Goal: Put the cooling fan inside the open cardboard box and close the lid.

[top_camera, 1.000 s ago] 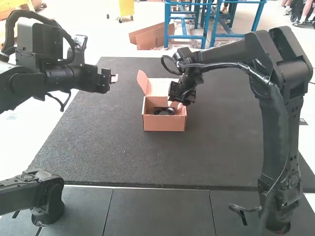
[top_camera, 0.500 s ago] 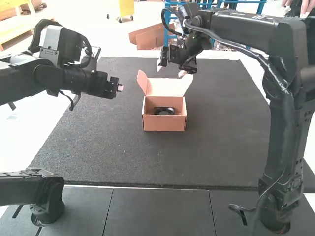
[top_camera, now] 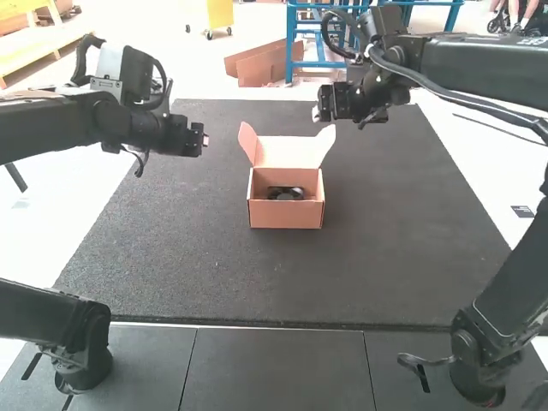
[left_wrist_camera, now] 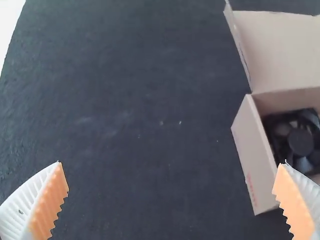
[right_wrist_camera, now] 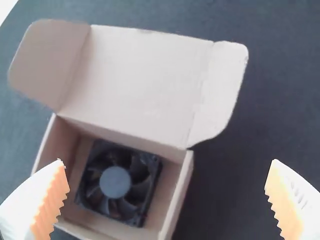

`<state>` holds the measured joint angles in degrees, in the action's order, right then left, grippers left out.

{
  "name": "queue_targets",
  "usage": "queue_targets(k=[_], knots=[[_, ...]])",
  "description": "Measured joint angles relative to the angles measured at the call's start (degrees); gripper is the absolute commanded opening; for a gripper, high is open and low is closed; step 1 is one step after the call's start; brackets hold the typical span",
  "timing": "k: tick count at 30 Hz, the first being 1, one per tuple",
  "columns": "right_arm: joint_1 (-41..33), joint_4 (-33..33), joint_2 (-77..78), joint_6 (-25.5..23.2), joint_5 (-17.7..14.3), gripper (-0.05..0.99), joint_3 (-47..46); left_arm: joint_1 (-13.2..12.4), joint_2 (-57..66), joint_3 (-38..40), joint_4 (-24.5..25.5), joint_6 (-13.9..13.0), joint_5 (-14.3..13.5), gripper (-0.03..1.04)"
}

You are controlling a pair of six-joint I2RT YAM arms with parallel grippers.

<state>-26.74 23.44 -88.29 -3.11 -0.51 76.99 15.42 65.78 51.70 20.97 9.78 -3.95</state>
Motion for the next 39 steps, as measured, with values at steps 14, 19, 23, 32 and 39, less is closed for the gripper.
queue_targets(k=[14, 19, 23, 32, 39], knots=[[2.12, -14.82, 6.34, 2.38, -1.03, 0.9, -14.99, 0.0, 13.57, 4.83, -7.87, 2.32, -1.7, 0.97], [2.12, -16.81, 6.34, 2.49, -0.98, 0.9, -15.04, 0.0, 18.32, 6.64, -10.08, 2.51, -2.38, 0.97], [2.12, -17.42, 6.34, 2.56, -0.83, 0.9, -15.04, 0.0, 21.29, 8.37, -11.85, 2.56, -2.91, 0.97], [2.23, -19.45, 2.43, 2.73, -0.59, 0.9, -15.02, -0.02, 27.32, 11.85, -13.66, 2.56, -3.85, 0.97], [3.8, -21.11, -2.56, 2.73, 0.26, 0.9, -12.46, -0.11, 30.99, 14.4, -14.82, 2.6, -4.63, 0.97]])
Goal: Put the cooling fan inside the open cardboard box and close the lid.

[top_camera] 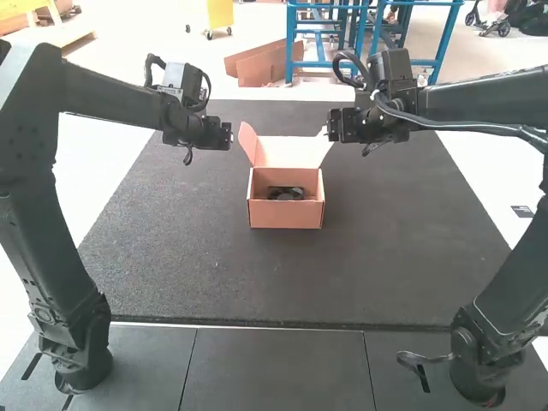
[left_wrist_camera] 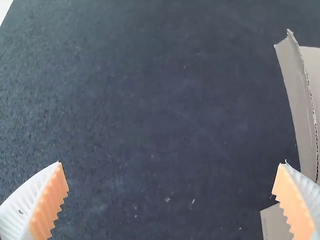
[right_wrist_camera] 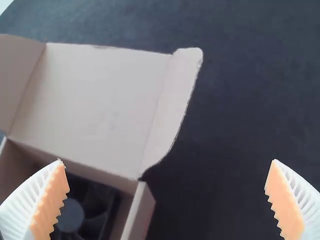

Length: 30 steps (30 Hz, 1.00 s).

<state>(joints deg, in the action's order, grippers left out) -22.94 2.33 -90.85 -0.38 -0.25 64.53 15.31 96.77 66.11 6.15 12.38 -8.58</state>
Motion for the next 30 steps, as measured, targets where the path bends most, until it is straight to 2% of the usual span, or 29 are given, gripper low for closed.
queue_targets(k=[10, 30], knots=[[0.68, -0.92, -5.51, -0.44, 1.36, 0.9, 5.03, -2.21, 4.02, 3.89, -0.59, 0.52, -1.36, 0.97], [2.82, -0.2, -16.94, -1.6, 2.01, 0.9, 16.17, -2.29, 11.72, 11.85, -0.37, 0.55, -1.68, 0.97]])
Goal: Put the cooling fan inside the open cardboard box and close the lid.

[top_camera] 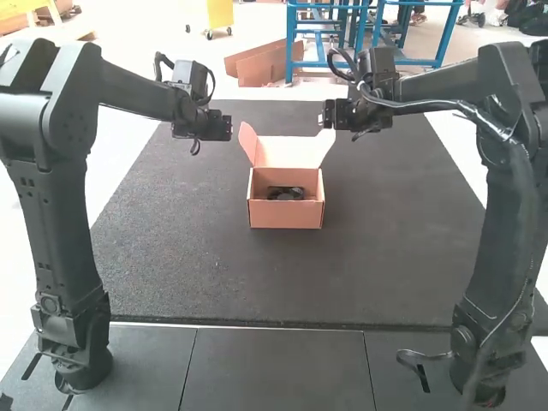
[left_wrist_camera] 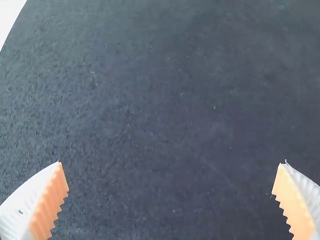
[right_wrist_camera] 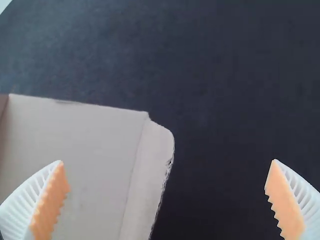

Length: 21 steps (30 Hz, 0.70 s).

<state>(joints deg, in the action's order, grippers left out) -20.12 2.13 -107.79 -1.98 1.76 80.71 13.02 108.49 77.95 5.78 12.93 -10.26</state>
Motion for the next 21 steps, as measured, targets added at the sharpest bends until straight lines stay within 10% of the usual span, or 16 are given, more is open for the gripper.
queue_targets(k=[21], knots=[[2.01, 9.64, -9.64, -4.46, 4.11, 0.85, 12.17, 1.99, 0.74, 2.29, 0.24, 0.04, 8.59, 0.97]])
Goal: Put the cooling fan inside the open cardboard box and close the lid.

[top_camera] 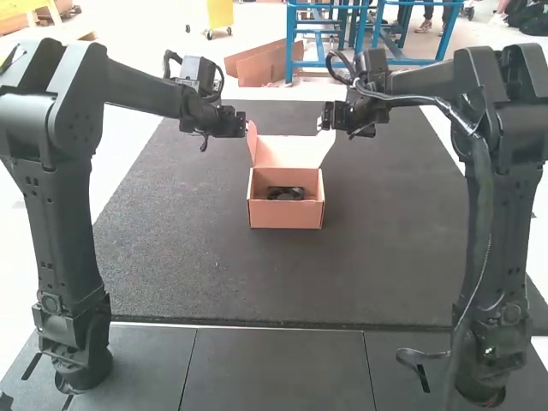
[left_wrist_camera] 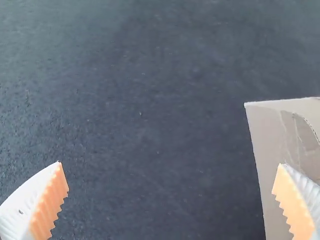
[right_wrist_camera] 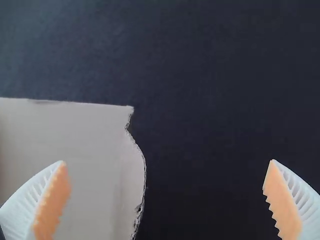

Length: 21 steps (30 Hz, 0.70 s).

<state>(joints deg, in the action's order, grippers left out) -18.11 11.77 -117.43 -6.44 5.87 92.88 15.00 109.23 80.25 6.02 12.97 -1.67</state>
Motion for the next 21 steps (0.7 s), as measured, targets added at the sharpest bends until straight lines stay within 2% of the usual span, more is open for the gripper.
queue_targets(k=[11, 16, 19, 21], knots=[[0.24, 3.06, -3.8, -1.81, 2.36, 0.69, 5.2, 0.17, 0.0, 0.0, 0.31, 0.0, 1.29, 0.97], [0.24, 3.87, -3.78, -2.36, 2.97, 0.54, 5.4, 1.33, 0.0, 0.02, 0.39, 0.0, 1.77, 0.97], [0.24, 4.46, -3.8, -2.58, 3.02, 0.48, 5.42, 2.12, 0.0, 0.0, 0.42, 0.02, 1.9, 0.97], [0.24, 4.87, -3.8, -2.6, 3.02, 0.48, 5.42, 2.4, 0.0, 0.0, 0.59, 0.02, 1.97, 0.97]])
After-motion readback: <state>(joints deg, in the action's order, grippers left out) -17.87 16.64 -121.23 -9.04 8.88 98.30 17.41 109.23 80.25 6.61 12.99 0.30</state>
